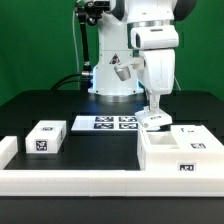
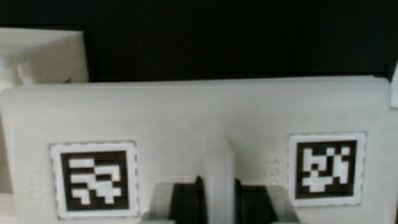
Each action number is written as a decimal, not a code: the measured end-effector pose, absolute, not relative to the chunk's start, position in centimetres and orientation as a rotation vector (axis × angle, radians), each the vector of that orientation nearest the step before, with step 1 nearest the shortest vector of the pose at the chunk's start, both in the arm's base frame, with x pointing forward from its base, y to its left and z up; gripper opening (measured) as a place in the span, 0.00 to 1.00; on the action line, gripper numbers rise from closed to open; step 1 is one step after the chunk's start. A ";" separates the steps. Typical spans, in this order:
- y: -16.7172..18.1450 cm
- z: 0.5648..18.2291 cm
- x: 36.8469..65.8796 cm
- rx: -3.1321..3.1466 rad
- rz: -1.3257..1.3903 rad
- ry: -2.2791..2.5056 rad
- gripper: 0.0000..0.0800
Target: Assemble cabinet
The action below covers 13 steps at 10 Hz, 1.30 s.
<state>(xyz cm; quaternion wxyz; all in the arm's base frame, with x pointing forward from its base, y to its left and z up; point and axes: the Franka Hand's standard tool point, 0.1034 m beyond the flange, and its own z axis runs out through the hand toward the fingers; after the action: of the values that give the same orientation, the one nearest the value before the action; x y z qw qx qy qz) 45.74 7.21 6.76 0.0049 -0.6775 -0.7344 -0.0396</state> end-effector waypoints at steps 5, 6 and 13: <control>7.0 6.4 46.0 -2.139 -0.107 -2.267 0.08; 7.0 6.5 46.2 -2.141 -0.112 -2.269 0.08; 6.9 6.4 47.8 -2.124 -0.121 -2.280 0.08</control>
Offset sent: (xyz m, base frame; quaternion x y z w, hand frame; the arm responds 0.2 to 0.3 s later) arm 0.0047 -0.0040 -0.0054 0.0276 0.0046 0.0301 0.9992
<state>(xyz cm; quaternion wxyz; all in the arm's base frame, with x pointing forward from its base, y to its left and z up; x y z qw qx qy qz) 47.81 6.86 6.43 0.0117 -0.6811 -0.7311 -0.0388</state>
